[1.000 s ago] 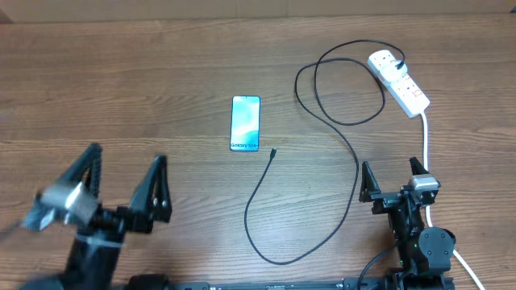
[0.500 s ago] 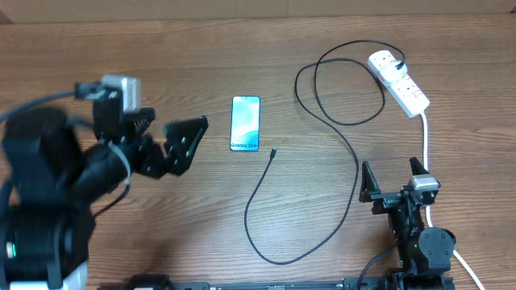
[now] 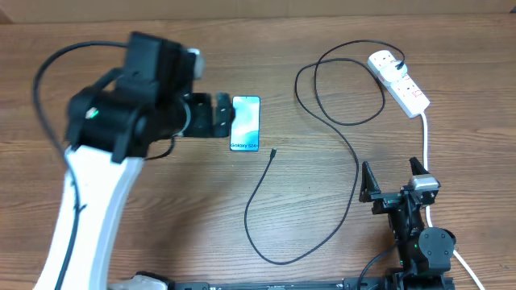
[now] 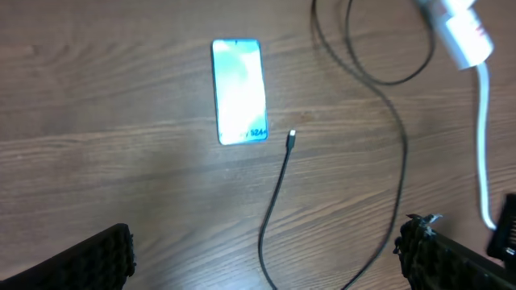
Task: Plug charger to phone and switch on socket
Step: 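Move the left gripper forward over the phone, then lower the left gripper onto the phone and align with its edges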
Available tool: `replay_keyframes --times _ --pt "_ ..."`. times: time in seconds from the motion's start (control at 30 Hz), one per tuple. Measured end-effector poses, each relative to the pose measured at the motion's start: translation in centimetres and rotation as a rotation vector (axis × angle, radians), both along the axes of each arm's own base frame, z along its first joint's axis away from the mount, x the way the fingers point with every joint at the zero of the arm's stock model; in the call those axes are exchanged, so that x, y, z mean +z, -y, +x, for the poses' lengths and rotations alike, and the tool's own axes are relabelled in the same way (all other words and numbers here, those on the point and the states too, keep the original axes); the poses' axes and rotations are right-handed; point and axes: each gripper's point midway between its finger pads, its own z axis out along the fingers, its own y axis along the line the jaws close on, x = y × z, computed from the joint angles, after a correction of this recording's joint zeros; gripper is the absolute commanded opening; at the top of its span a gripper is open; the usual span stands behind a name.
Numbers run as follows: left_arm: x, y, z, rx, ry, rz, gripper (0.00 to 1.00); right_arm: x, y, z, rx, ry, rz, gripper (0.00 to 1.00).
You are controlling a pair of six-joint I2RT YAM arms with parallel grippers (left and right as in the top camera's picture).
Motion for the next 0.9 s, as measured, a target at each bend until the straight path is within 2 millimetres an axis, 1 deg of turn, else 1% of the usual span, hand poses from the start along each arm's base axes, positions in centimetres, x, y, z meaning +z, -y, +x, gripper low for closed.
replay_keyframes --times 0.07,0.13,0.27,0.3,0.43,0.63,0.83,0.9 --pt "-1.7 0.8 0.4 0.020 -0.052 0.036 1.00 0.0 0.0 0.0 0.000 0.001 0.000 1.00" --pt "-2.9 1.3 0.4 0.044 -0.103 0.081 1.00 0.0 0.0 0.0 0.000 0.001 0.000 1.00" --pt "-4.2 2.2 1.3 0.072 -0.156 0.144 1.00 0.0 0.0 0.0 0.000 0.000 -0.001 1.00" --pt "-4.9 2.5 2.1 0.090 -0.176 0.166 1.00 0.0 0.0 0.0 0.000 0.000 0.000 1.00" --pt "-6.9 3.0 4.1 0.114 -0.204 0.198 1.00 0.0 0.0 0.0 0.000 0.000 -0.001 1.00" --pt "-10.8 4.2 6.7 0.116 -0.242 0.221 1.00 0.0 0.0 0.0 0.000 0.000 -0.001 1.00" --pt "-14.0 5.1 8.6 0.115 -0.265 0.233 1.00 0.0 0.0 0.0 0.000 0.000 0.000 1.00" --pt "-15.1 5.2 8.8 0.114 -0.283 0.243 1.00 0.0 0.0 0.0 0.000 0.000 0.000 1.00"
